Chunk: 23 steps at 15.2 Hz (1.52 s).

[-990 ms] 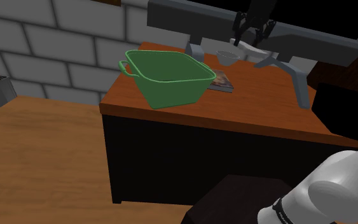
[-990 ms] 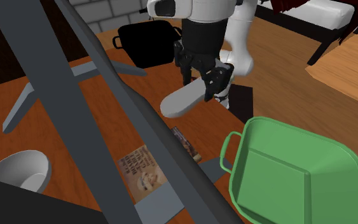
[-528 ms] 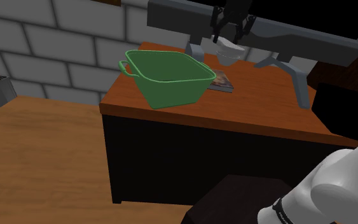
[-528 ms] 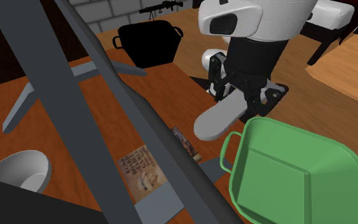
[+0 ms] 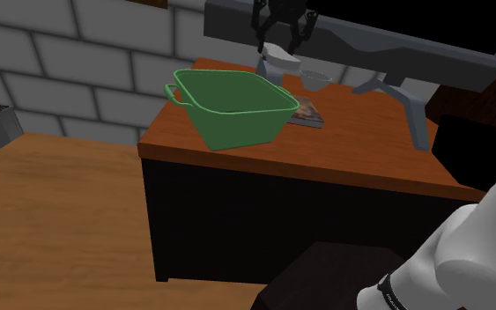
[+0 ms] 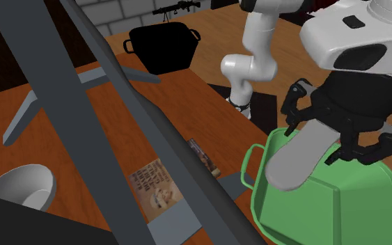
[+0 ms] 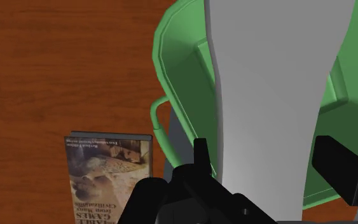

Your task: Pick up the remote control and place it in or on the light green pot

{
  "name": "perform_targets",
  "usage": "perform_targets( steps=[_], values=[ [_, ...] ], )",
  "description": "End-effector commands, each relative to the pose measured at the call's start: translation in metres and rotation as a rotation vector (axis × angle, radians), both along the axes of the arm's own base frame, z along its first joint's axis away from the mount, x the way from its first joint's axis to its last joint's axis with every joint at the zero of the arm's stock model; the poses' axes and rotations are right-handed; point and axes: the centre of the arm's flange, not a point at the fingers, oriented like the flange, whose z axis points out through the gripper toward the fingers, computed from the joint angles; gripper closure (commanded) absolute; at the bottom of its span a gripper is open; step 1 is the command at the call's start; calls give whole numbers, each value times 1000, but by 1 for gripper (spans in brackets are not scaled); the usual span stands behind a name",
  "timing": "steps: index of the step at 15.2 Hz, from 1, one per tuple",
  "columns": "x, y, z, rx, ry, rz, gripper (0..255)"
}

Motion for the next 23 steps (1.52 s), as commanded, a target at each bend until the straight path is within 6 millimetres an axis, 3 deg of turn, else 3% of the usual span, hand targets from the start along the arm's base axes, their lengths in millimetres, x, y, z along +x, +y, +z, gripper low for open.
perform_targets(
  steps=[1, 5, 20, 23],
  values=[
    [12, 25, 2, 1, 0, -2, 255],
    [33, 74, 3, 1, 0, -2, 255],
    [33, 74, -76, 1, 0, -2, 255],
    [33, 74, -76, 1, 0, -2, 255]
  ],
)
